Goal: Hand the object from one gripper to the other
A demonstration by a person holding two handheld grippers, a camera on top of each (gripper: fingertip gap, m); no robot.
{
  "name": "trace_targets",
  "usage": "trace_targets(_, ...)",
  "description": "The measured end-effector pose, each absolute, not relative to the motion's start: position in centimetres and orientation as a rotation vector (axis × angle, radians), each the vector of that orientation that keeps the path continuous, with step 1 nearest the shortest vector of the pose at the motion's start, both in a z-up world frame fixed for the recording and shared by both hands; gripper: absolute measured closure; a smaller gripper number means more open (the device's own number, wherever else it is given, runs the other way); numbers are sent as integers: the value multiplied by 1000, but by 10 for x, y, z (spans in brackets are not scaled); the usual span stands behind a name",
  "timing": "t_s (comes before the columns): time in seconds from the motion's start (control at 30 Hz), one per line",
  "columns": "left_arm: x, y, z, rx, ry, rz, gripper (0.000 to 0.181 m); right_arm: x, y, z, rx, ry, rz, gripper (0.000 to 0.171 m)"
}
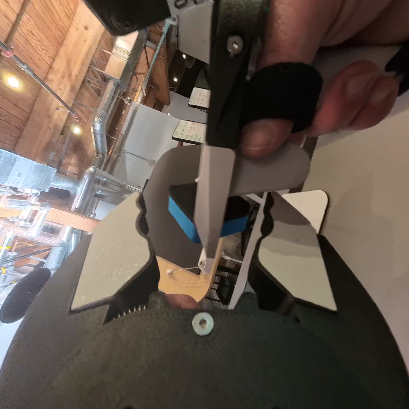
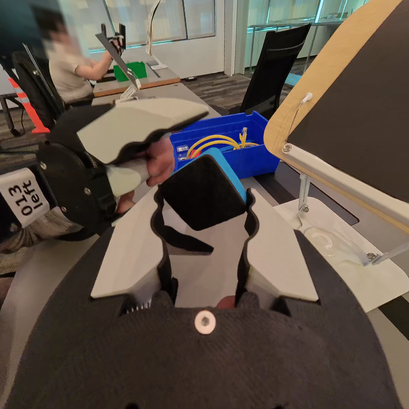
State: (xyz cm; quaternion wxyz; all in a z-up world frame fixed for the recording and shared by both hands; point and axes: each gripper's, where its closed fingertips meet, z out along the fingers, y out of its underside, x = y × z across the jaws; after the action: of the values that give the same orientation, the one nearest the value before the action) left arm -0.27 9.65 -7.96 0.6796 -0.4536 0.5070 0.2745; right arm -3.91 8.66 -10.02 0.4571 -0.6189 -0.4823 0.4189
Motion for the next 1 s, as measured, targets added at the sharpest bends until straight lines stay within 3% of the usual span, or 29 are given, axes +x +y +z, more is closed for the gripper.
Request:
trace_targets(0.13,-6,102,-86,-1034,1154,640,80,-39,84,-97,-1519,-1189,1050,100)
trace_targets(0.3,-4,101,-85,-992,1141,673,104,-46,73,-104,-1530,-1238,1050,99)
trace_targets(1.0,0,82,-66,-895,1101,565,108,-38,54,-77,-1382,-1221,1368,96)
